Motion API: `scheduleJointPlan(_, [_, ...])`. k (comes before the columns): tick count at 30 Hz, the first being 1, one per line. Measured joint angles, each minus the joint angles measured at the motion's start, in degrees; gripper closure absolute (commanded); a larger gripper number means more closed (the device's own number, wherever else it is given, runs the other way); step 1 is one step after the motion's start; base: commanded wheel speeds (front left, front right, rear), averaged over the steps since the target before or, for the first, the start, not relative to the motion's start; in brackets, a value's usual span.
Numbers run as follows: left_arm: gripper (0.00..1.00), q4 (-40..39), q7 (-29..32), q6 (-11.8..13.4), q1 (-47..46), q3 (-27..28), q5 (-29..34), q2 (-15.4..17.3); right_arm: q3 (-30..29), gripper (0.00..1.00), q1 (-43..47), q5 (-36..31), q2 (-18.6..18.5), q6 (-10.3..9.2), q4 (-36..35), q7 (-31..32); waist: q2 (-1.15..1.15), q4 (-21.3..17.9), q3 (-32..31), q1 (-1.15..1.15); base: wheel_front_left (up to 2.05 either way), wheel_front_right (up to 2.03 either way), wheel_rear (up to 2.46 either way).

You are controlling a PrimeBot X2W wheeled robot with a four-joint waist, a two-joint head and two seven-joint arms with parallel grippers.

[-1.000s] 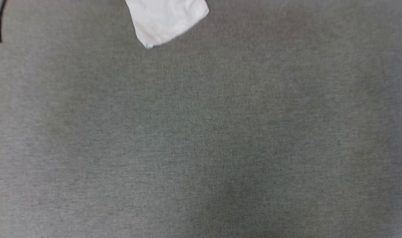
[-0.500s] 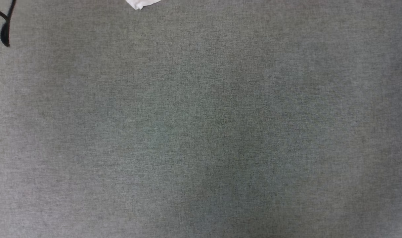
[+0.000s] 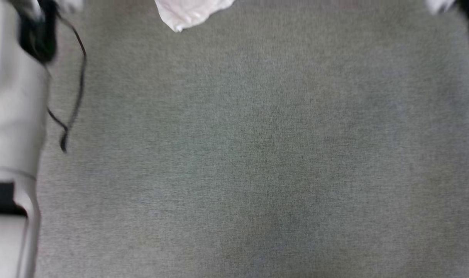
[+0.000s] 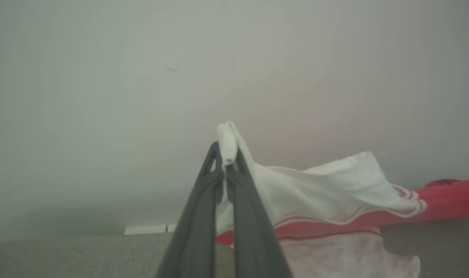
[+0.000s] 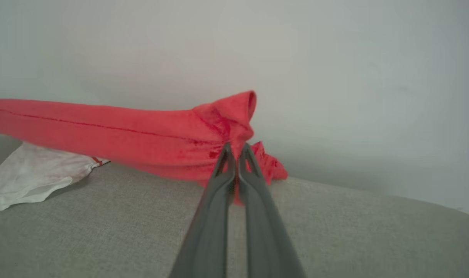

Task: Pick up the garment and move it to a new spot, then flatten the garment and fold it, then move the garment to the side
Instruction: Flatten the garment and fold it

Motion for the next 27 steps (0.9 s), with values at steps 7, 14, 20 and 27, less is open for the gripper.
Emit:
scheduleJointPlan(7, [1.00,-5.04,-0.01,-0.36,19.00,2.86,-2.03,-0.35,4.63,1.00,14.81,5.34,-1.64,0.00,-2.23,-0.78,0.00,0.87,-6.65,0.00,0.00,0.00,0.00])
scheduleJointPlan(14, [1.00,-11.27,-0.01,-0.43,36.20,4.66,-3.78,0.02,6.04,1.00,29.69,9.18,-4.92,0.01,-9.42,-0.23,0.00,1.62,-13.73,-0.01,0.00,0.00,0.00])
scheduleJointPlan(20, [1.00,-18.94,1.58,2.69,50.80,5.79,-5.58,1.25,3.53,1.00,43.08,10.17,-6.83,0.03,-18.04,1.36,0.00,2.38,-19.39,-0.01,0.00,0.00,0.00])
scheduleJointPlan(27, [1.00,-38.36,7.56,10.53,68.37,8.12,-8.35,3.35,-4.14,1.00,58.56,7.87,-6.42,0.03,-31.45,6.58,0.00,2.56,-24.81,-0.02,0.00,0.00,0.00])
